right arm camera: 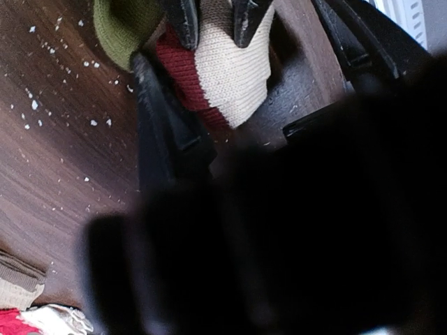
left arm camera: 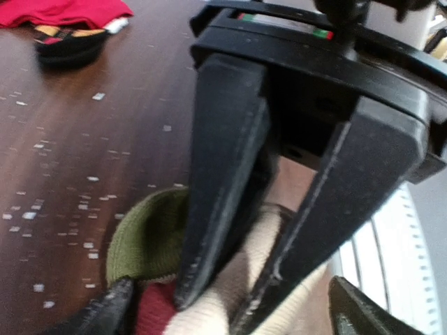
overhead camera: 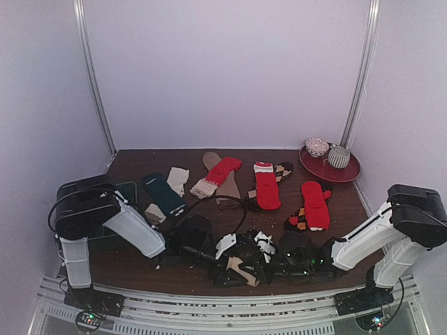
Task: Roll the socks
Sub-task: Roll a pair of socks at the center of the board.
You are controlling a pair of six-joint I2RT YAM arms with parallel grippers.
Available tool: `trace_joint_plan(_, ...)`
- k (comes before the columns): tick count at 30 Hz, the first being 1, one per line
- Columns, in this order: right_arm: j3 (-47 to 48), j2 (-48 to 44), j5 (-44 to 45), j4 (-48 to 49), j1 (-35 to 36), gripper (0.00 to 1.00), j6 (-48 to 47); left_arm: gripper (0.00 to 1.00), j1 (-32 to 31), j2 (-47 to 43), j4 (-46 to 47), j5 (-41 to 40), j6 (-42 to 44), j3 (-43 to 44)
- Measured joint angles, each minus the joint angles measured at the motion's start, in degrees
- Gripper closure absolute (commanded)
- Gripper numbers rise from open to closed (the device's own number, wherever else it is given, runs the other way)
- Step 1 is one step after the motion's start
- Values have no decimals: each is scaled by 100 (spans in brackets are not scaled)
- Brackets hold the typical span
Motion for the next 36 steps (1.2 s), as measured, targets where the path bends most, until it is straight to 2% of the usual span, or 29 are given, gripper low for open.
trace_joint_plan(4, 63, 96, -15, 68, -52, 84, 24, 2, 0, -81, 46, -577, 380, -92)
trace_joint_plan(7, 138, 155, -55, 46, -72, 84, 59, 9, -4, -87, 282, -831, 621, -267)
trace_joint_plan(16, 160, 177, -127, 48, -114, 84, 136, 46, -55, -52, 649, -686, 999, -470)
trace_joint_plan(19, 162, 184, -164, 46, -116, 84, 131, 70, -37, -50, 782, -612, 1023, -540)
trace_joint_plan(21, 164, 181, -205, 48, -116, 84, 125, 74, -2, -50, 868, -542, 973, -597)
trace_joint_plan(25, 192, 166, -278, 44, -149, 84, 103, 100, 44, -50, 1001, -396, 966, -673)
trace_joint_plan(30, 286, 162, -313, -127, -179, 73, -2, 100, 68, -20, 1019, -341, 822, -673)
trace_joint_plan(36, 514, -332, -83, -1080, -205, 50, -101, 100, 68, 70, 918, -339, 420, -538)
